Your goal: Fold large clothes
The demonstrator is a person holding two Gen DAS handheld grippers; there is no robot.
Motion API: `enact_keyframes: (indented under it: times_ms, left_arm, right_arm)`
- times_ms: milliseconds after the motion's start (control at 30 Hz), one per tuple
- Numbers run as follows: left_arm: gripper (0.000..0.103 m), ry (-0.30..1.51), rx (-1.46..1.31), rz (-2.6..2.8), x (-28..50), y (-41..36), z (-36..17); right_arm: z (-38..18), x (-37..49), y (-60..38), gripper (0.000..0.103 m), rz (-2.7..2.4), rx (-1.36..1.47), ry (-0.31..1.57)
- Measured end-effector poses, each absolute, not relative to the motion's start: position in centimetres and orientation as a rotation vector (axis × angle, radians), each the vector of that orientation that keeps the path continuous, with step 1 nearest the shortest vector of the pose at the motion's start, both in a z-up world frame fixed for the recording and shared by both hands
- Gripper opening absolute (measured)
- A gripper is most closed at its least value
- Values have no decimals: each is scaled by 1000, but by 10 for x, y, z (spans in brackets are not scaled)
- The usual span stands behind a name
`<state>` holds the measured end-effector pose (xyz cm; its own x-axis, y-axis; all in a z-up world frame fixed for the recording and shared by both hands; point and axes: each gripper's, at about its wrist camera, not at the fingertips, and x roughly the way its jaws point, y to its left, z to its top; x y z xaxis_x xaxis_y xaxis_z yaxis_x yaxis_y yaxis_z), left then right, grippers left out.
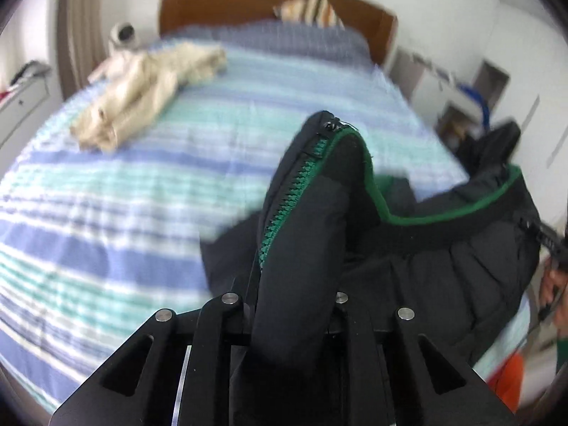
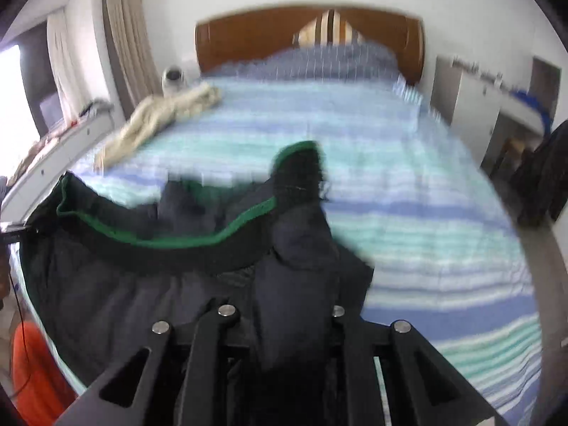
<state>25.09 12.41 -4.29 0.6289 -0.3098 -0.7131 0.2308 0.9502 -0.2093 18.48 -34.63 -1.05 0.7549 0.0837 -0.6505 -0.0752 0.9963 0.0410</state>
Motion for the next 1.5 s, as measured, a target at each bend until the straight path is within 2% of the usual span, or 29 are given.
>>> enact_keyframes:
  times_ms: [133,233,267,300,333,400,767,1500]
  left_arm:
    - [19,779,-110,-193,300,109,-59]
    - [24,824,-64,-116,335,95,-109]
    - [27,854,-51,-89,340,95,-127]
    - [36,889,-39,-67,348,93,-148]
    - [40,917,-64,-81,350,96,-170]
    - [47,896,-149,-89,347,106,-183]
    - [49,879,-208,-109,356,103,-199]
    - [49,875,-261,-127,359,107,-203]
  right_arm:
    - [-8,226,-355,18,-3,59,656]
    - [-55,260,-366,18,-69,75,716]
    - [-82,272,-368,18,-96,79,764]
    - [-111,279,-371,18,-119,87,820]
    - [-135,281,-373,18,-129,96,862]
    - [-162,277,-377,19,-133,124,825]
    - [-190,279,-400,21,-97,245,780]
    - [-193,280,-403,22,-74,294,772]
